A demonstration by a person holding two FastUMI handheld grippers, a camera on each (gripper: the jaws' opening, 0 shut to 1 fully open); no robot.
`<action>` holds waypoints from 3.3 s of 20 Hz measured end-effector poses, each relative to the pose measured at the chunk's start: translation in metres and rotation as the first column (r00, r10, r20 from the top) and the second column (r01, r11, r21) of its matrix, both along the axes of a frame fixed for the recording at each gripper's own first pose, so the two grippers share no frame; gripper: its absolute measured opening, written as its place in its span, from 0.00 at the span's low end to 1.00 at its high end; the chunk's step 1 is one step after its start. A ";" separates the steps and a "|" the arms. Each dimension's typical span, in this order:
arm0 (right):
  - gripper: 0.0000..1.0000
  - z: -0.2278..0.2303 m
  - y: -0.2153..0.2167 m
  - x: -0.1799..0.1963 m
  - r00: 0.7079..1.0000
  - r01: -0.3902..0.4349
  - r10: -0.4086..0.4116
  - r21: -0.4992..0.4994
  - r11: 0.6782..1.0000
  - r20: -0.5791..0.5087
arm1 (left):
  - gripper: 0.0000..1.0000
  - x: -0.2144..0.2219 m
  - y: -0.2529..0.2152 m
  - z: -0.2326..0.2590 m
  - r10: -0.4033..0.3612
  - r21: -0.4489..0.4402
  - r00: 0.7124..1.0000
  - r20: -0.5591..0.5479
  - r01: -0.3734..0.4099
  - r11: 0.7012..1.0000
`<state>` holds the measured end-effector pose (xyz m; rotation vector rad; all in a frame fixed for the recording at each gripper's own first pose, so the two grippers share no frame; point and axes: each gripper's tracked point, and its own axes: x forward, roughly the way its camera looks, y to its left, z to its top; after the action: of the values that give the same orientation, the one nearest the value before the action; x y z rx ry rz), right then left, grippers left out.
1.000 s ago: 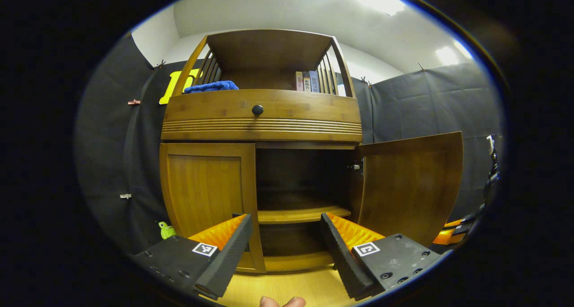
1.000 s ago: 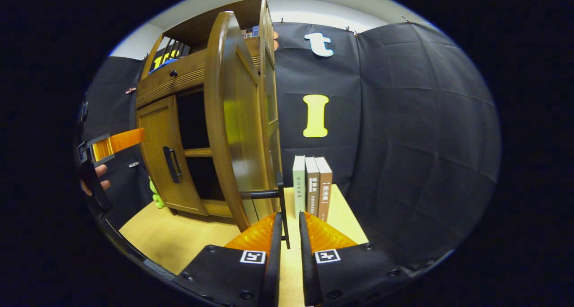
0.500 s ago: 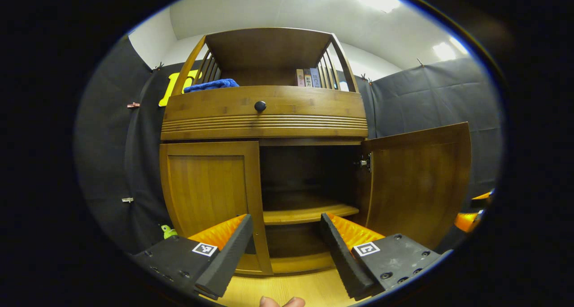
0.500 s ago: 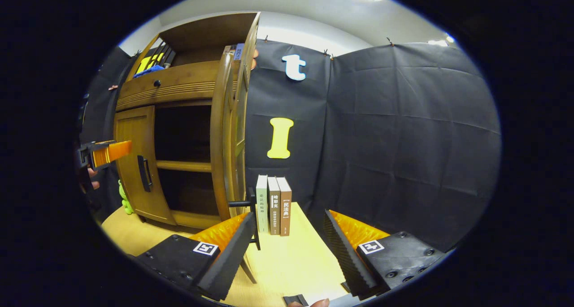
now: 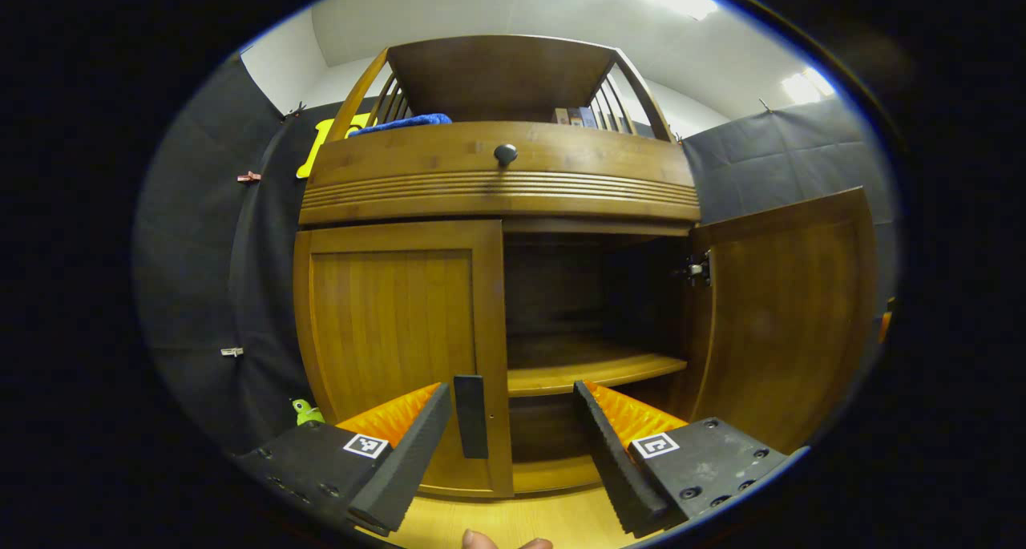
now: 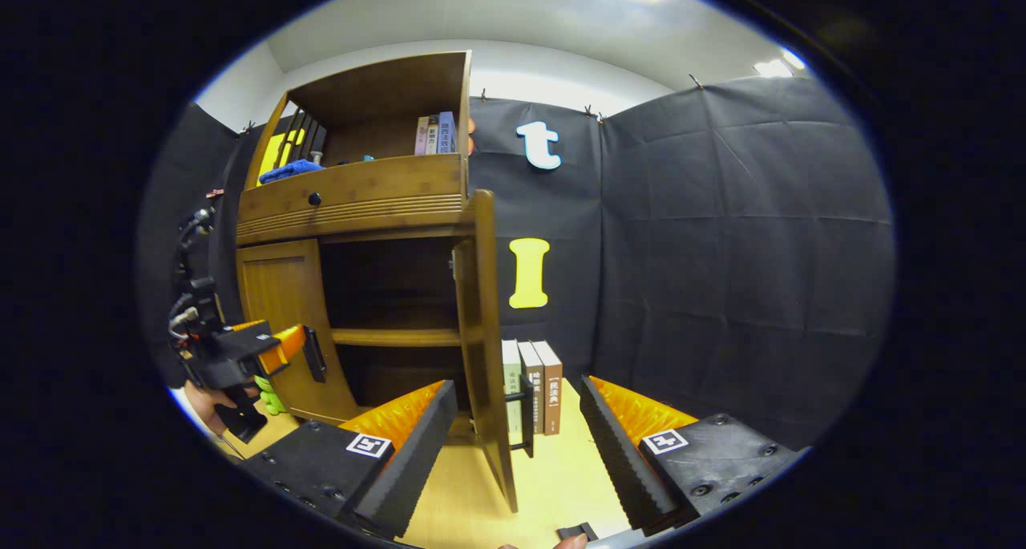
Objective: Open the right door of the double-door shoe cabinet with the right hand, and open the left door with the left hand.
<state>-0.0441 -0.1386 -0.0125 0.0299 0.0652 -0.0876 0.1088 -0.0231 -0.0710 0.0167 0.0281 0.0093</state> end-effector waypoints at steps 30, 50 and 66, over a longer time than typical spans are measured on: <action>0.98 -0.003 0.053 0.002 0.997 -0.082 0.082 -0.004 0.997 -0.006 | 0.31 0.049 0.048 -0.083 0.056 -0.004 0.982 -0.181 -0.058 0.998; 0.98 -0.012 0.142 0.014 0.982 -0.187 0.187 0.006 0.982 -0.008 | 0.26 -0.080 0.123 -0.076 0.074 0.014 0.978 -0.193 -0.073 0.997; 0.95 -0.019 0.191 0.009 0.984 -0.179 0.179 0.023 0.984 -0.014 | 0.15 -0.127 0.203 -0.073 0.110 0.031 0.979 -0.170 -0.106 0.994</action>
<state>-0.0346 0.0525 -0.0319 0.0448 0.0851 0.0929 -0.0186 0.1800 -0.1444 0.0375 0.2010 0.1171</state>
